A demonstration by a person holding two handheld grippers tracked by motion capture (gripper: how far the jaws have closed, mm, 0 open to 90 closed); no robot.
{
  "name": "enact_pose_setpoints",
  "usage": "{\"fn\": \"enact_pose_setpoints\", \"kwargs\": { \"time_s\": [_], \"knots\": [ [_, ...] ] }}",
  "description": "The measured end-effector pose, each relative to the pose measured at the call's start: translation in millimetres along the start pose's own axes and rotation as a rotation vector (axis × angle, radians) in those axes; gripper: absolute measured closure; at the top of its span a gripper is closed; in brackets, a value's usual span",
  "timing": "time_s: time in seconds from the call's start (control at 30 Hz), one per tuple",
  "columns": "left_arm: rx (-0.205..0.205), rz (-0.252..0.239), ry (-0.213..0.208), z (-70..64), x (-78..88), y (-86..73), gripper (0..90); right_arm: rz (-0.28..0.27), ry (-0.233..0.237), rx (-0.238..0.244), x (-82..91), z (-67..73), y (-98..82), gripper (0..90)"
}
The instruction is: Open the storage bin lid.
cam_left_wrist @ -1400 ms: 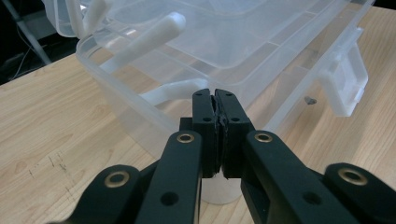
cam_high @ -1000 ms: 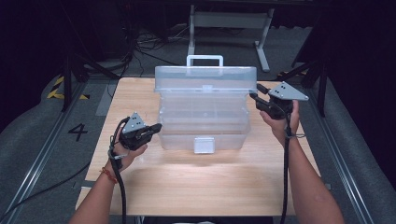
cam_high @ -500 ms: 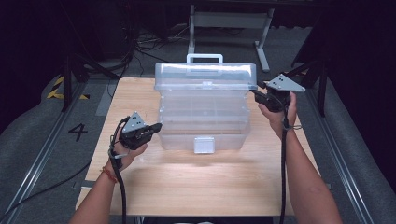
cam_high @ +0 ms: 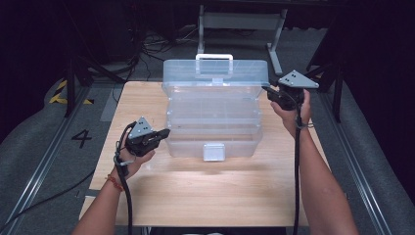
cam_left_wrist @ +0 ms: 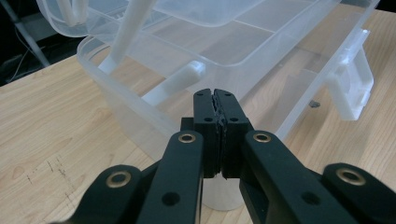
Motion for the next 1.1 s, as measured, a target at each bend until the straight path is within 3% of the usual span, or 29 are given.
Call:
{"fn": "enact_pose_setpoints", "kwargs": {
  "time_s": [0.5,0.9,1.1],
  "knots": [
    [-0.004,-0.001,-0.012,-1.0,-2.4,-0.1,87.1,0.014,0.02,-0.022,-14.0,-10.0,10.0,71.2],
    [-0.02,0.013,-0.009,-2.0,-3.9,0.4,86.4,0.004,-0.004,-0.027,-22.2,-10.5,7.9,71.7],
    [-0.028,0.015,-0.013,-4.1,-5.9,0.6,86.4,0.003,0.001,-0.053,-27.7,-13.6,8.9,72.1]
  ]
}}
Point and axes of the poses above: each handheld gripper's, and its own axes: x roughly backward along the jaws, y roughly out of its top, z roughly to its left, the point moved 4 cm from there along -x, roughly forward along the jaws, and after that the axes turned 4 degrees about -y, right-handed, at the moved point
